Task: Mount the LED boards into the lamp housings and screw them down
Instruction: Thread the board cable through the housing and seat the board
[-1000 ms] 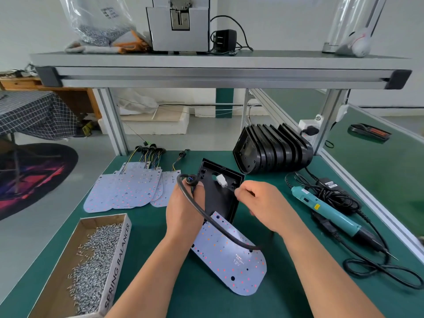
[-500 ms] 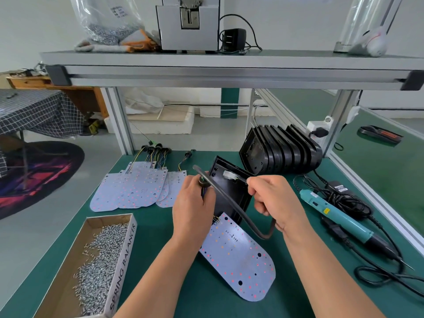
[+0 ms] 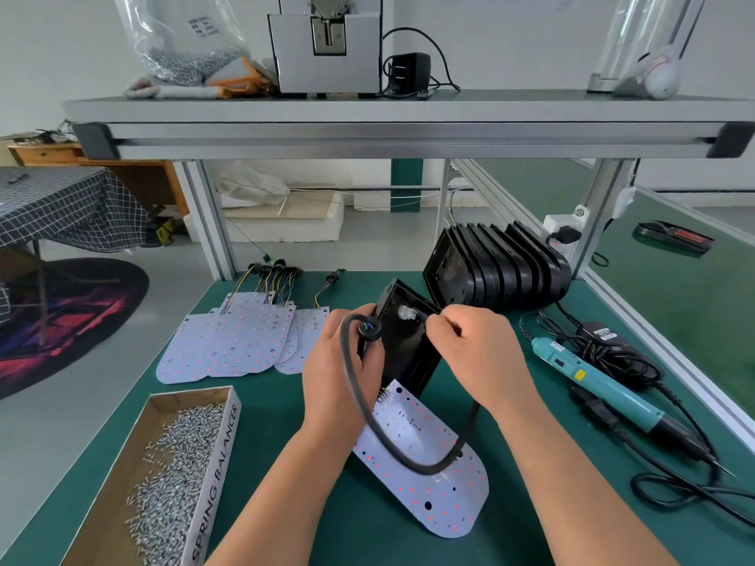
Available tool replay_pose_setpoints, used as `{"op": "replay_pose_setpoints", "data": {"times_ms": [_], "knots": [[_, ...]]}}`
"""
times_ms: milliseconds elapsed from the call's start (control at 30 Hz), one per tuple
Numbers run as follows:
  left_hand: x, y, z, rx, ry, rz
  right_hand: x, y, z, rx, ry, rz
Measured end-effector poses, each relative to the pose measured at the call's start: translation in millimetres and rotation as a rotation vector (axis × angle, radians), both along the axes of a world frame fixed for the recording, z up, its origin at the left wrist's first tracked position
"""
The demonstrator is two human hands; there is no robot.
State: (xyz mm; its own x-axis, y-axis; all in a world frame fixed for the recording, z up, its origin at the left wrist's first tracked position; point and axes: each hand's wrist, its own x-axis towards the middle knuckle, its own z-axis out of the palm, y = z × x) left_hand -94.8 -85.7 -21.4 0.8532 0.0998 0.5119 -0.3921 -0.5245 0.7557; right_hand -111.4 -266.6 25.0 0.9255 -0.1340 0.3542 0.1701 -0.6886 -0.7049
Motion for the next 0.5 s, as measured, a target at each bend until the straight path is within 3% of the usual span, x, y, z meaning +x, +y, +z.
{"op": "replay_pose_setpoints", "data": {"times_ms": [133,367,500], "knots": [[-0.5,-2.8,1.1,0.063,0.009,-0.056,6.3,7.8,-9.9,-0.013,0.048,-0.027],[1.6,2.3,-0.3,-0.114,0.086,0.004,-0.5,-13.0,-17.6,0.519,0.307,0.197],[2.9,2.4,-0.6,-0.08,0.146,-0.003,-6.6,-25.1,-18.7,0.443,0.259,0.13]]}}
